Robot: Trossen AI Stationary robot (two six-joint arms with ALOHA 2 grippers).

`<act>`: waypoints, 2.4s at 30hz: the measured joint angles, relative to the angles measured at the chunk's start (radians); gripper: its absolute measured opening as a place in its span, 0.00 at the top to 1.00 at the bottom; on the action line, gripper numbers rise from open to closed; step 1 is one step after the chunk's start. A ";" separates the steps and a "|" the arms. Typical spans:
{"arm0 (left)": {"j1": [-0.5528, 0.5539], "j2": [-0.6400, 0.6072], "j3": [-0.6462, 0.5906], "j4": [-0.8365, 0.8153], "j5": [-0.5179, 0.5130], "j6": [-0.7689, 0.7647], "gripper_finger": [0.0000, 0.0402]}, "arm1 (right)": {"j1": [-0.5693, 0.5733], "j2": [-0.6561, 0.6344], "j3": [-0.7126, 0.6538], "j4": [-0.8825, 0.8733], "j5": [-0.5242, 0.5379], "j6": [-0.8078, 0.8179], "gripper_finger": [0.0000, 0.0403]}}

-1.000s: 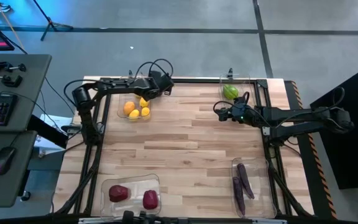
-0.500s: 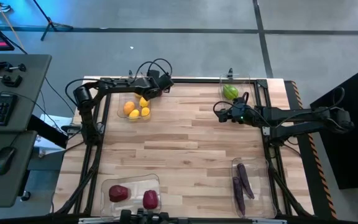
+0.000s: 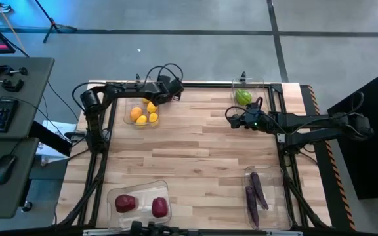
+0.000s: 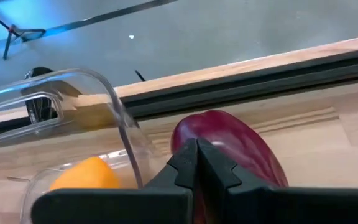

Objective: Sort produce into baskets
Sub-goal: Put the red apple into the bottom left transparent bin

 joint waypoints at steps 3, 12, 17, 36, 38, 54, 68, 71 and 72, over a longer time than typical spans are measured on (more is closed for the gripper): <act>-0.015 -0.012 -0.001 -0.001 0.018 0.012 1.00 | 0.000 0.000 0.000 0.000 -0.001 0.000 0.03; -0.104 -0.019 -0.001 0.004 0.087 -0.009 1.00 | 0.000 0.000 0.000 -0.001 0.010 -0.002 0.03; -0.181 -0.019 -0.001 0.004 0.104 -0.009 1.00 | 0.000 0.000 0.000 -0.001 0.011 -0.002 0.03; -0.578 -0.021 0.000 0.067 0.390 -0.036 1.00 | 0.001 0.000 0.000 -0.001 0.006 -0.086 0.03; -0.610 -0.021 0.000 0.068 0.434 -0.043 1.00 | 0.001 0.000 0.000 -0.001 0.003 -0.120 0.03; -0.627 -0.235 0.027 -0.061 0.484 -0.064 0.99 | 0.001 0.000 0.000 0.276 -0.089 -0.299 0.03; -0.701 -0.312 0.027 -0.202 0.541 -0.010 0.54 | 0.168 -0.001 0.001 0.724 -0.057 -0.295 0.03; -0.708 -0.288 0.027 -0.138 0.570 0.041 0.43 | 0.225 -0.001 0.001 0.740 -0.043 -0.282 0.03; -0.703 -0.281 0.027 -0.109 0.590 0.050 0.39 | 0.243 -0.001 0.001 0.742 -0.034 -0.270 0.03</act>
